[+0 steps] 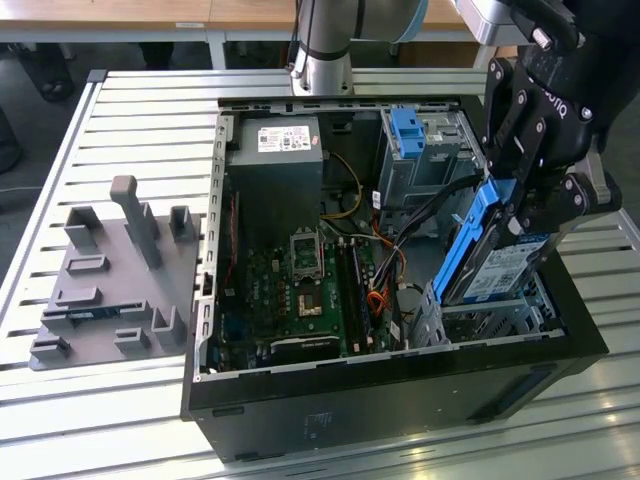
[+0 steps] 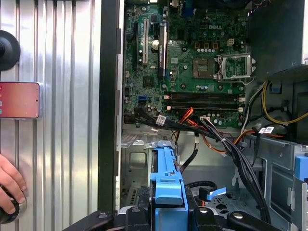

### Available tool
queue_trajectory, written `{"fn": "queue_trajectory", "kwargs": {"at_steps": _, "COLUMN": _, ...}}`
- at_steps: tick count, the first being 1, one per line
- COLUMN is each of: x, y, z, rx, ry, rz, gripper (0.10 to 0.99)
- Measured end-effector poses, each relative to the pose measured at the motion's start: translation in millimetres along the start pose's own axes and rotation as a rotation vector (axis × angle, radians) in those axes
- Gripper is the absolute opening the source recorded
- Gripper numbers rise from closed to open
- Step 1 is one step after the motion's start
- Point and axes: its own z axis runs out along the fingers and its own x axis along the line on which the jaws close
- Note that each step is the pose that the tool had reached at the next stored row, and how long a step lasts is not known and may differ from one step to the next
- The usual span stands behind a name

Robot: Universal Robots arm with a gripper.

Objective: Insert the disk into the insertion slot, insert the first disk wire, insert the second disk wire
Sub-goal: 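Insert the disk into the insertion slot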

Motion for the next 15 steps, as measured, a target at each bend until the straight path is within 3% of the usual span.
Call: {"fn": "queue_trajectory", "kwargs": {"at_steps": 15, "x": 0.0, "y": 0.2, "z": 6.2, "rx": 0.0, "ry": 0.0, "rz": 0.0, "gripper": 0.365}}
